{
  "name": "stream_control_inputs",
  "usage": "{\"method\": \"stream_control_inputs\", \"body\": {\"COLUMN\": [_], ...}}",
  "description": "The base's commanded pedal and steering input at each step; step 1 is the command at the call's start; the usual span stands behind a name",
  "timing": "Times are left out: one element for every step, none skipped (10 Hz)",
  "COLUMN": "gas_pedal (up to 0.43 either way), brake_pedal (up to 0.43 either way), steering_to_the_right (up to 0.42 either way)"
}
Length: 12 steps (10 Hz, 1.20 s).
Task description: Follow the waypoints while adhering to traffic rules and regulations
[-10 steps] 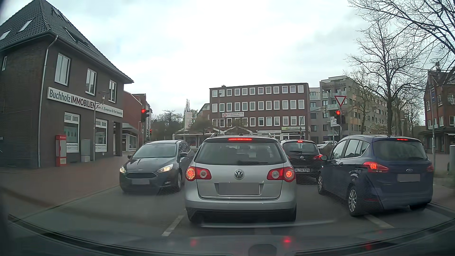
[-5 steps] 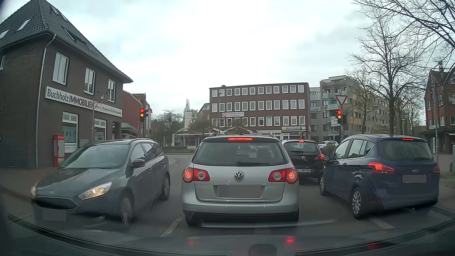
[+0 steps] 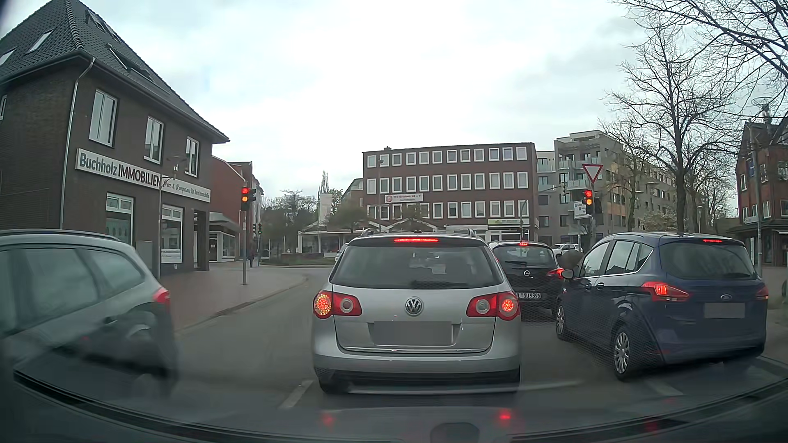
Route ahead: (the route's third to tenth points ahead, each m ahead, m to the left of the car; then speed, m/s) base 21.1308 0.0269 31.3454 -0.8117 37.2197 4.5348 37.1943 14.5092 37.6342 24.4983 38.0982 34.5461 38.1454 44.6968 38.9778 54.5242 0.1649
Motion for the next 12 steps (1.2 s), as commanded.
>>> {"method": "stream_control_inputs", "body": {"gas_pedal": [0.0, 0.0, 0.0, 0.0, 0.0, 0.0, 0.0, 0.0, 0.0, 0.0, 0.0, 0.0], "brake_pedal": [0.165, 0.171, 0.165, 0.165, 0.171, 0.177, 0.177, 0.177, 0.189, 0.201, 0.22, 0.226], "steering_to_the_right": [-0.002, -0.002, -0.002, -0.002, -0.002, -0.002, -0.002, -0.002, -0.002, -0.003, -0.002, -0.002]}}
